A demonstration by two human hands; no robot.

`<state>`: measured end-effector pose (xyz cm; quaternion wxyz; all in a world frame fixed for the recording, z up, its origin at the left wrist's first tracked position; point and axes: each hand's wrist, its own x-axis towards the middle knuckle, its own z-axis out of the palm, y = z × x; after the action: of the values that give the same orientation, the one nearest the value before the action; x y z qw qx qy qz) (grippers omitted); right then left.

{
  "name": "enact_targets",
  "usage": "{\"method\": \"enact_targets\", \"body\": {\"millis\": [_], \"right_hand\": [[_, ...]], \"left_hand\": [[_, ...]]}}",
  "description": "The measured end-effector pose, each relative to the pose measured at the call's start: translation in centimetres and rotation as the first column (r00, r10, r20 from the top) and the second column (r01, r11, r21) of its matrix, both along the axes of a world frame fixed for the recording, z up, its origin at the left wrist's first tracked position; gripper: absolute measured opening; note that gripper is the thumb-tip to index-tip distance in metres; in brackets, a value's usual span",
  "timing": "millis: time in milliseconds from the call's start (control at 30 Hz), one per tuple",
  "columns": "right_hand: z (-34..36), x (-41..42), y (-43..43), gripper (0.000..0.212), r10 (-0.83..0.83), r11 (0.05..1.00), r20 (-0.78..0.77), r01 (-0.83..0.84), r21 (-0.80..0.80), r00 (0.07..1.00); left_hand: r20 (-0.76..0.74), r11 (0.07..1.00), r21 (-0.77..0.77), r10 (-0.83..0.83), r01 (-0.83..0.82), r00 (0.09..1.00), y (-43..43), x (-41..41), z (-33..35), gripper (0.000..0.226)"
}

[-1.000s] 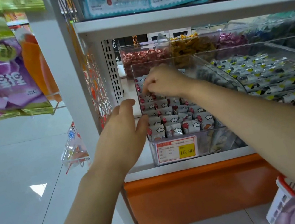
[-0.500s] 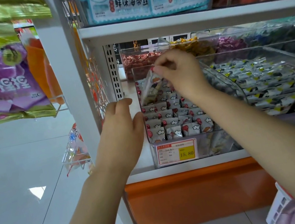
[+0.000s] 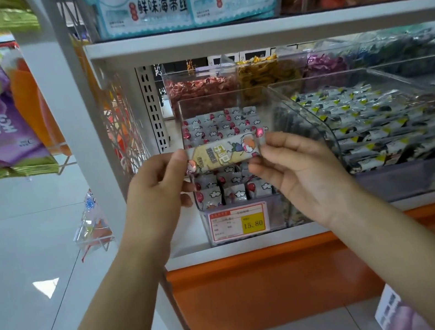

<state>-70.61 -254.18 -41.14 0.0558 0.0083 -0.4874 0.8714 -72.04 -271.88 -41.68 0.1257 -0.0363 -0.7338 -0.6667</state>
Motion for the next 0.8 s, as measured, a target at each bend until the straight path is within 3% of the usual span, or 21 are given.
{"method": "enact_targets", "body": {"millis": [133,267,367,533,800], "right_hand": [[-0.3,0.5,0.4,0.015,0.055,0.998,0.015,-0.055,-0.015,0.998],[-0.8,0.9,0.6,0.014,0.017,1.000,0.039,-0.018,0.016,0.999],[-1.2,1.3,0.7,0.013,-0.021,0.996,0.031,0.019,0.084,0.999],[-2.0,2.5,0.2,0.014,0.048,0.989,0.012,-0.049,0.141,0.999],[-2.3,3.2,-0.3,0.018,0.096,0.995,0.068,-0.096,-0.015,0.993]], "left_hand": [[0.075,0.940,0.319,-0.152,0.120,0.986,-0.1,0.6,0.3,0.026],[0.140,0.870,0.467,-0.248,0.157,0.958,-0.7,1.2,0.2,0.026],[0.157,0.889,0.439,-0.215,0.127,0.964,-1.0,2.0,-0.3,0.028],[0.192,0.950,0.308,-0.013,-0.048,0.981,-1.1,3.8,-1.8,0.029],[0.306,0.835,0.550,-0.182,-0.017,0.935,-2.0,4.9,-2.1,0.018]]}}
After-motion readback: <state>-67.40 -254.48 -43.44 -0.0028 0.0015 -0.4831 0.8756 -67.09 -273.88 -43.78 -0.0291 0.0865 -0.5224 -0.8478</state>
